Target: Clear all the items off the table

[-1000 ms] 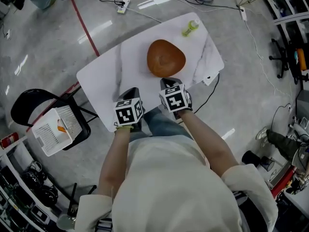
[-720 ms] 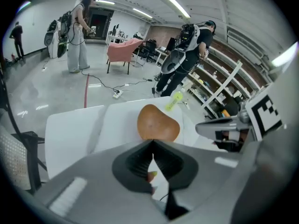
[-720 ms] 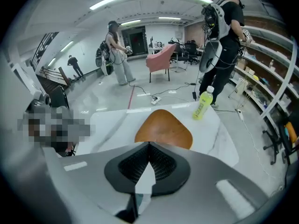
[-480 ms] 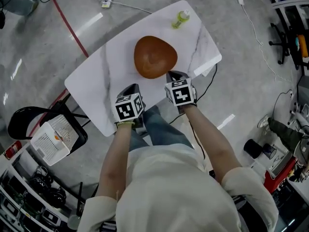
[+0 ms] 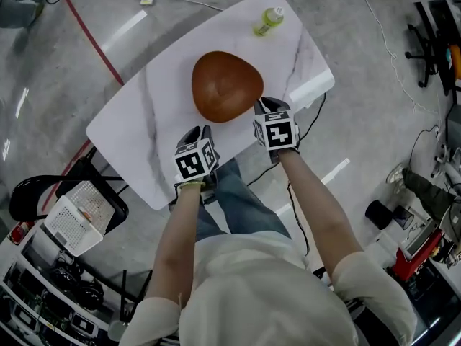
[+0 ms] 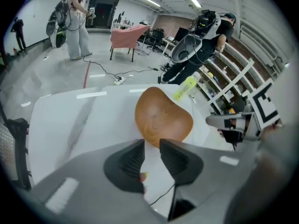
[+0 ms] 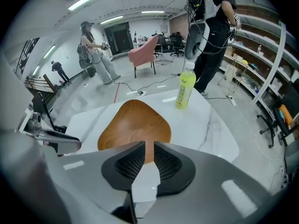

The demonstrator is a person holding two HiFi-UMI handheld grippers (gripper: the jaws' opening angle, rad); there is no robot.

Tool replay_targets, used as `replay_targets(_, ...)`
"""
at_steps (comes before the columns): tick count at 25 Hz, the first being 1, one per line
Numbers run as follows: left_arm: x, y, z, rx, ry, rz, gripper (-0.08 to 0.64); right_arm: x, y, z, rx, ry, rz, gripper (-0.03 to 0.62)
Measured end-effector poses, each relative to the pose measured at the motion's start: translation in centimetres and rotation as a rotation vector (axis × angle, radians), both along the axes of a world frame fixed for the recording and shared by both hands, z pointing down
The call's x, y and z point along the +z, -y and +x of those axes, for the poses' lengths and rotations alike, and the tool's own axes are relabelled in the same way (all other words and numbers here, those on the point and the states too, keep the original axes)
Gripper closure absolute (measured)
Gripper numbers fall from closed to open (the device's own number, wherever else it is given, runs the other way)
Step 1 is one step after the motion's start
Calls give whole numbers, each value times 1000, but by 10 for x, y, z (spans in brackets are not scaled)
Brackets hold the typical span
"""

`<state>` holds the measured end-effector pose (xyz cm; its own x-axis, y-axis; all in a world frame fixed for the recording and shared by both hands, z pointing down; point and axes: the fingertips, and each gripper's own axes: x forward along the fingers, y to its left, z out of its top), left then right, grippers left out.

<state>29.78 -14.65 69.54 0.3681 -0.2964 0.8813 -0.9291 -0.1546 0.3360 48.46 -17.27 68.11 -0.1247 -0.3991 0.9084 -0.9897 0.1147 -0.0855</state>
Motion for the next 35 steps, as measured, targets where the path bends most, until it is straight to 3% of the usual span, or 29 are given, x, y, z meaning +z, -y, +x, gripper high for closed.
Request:
replay_targets(8,34,7,14,-74,-50,-16,358,41,8,31,42,-31,-25,500)
replay_targets(14,53,12,21,-115,-82,-28,330,66,13,39,74,-26,-39,500)
replay_targets(28,91,26,23,-181,-66,-71,333,102,45,41,122,-9,-36,507)
replay_targets(35,98,30,23,-189,-28,-69,424,109,47,37,112,-19,-42,526)
